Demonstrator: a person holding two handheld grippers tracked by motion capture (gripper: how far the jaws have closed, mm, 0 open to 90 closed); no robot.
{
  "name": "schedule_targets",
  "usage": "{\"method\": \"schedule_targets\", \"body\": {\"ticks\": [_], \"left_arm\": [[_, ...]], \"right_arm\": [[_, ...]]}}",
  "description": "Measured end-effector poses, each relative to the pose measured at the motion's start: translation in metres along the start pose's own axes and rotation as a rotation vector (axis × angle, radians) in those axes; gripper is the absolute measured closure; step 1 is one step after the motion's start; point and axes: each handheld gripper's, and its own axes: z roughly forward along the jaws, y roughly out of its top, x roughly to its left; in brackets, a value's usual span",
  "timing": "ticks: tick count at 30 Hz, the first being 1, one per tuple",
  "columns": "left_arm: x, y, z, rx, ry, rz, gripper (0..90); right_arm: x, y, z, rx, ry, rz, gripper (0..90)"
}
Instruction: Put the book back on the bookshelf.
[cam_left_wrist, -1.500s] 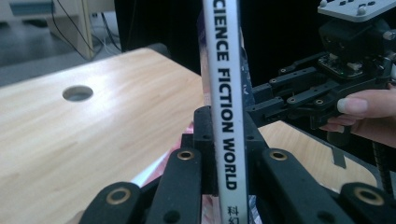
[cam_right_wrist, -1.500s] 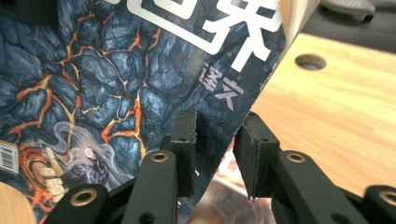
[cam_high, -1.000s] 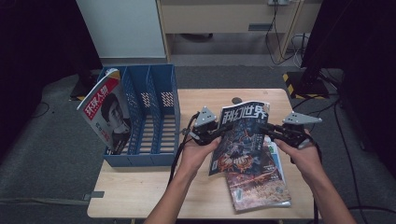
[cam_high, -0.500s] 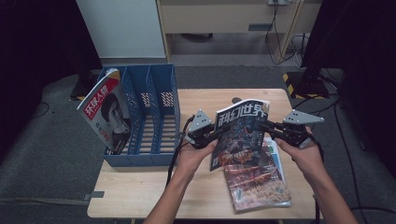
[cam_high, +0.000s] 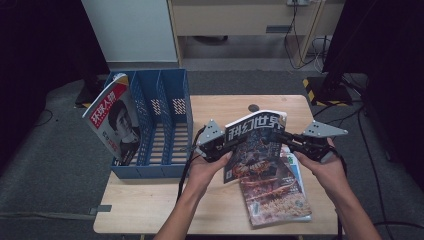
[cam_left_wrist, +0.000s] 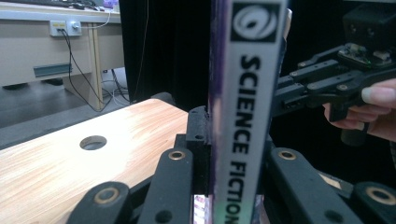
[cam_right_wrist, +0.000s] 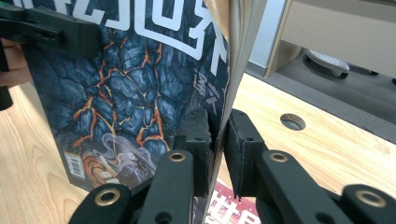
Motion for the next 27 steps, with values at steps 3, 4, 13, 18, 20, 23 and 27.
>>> {"method": "schedule_targets", "body": {"ticks": [3,4,13,18,20,23,27], "left_arm": [[0.0006,-0.0011,0.0007,-0.014,0.000,-0.007,76.8],[0.0010,-0.0014,0.0013,-0.017,-0.001,-0.008,76.4],[0.0033,-0.0016,0.0028,-0.033,-0.012,-0.008,73.6],[0.0034,-0.0010,0.0055,-0.043,-0.021,-0.015,73.0],[0.0030,-0.0001,0.0068,-0.042,-0.032,-0.017,72.1],[0.0028,0.0004,0.0080,-0.044,-0.049,-0.020,70.7],[0.0045,0.0002,0.0083,-0.044,-0.056,-0.029,70.0]], "right_arm": [[0.0008,-0.0005,-0.0015,0.000,0.001,-0.001,80.3],[0.0012,-0.0005,-0.0018,0.000,0.004,-0.001,80.3],[0.0036,0.0000,-0.0045,0.002,0.013,-0.011,81.0],[0.0041,-0.0008,-0.0068,0.003,0.023,-0.011,81.2],[0.0035,-0.0012,-0.0076,0.004,0.026,-0.010,81.3],[0.0033,-0.0016,-0.0082,0.004,0.029,-0.011,81.5],[0.0041,-0.0014,-0.0083,0.003,0.039,-0.008,81.7]]}}
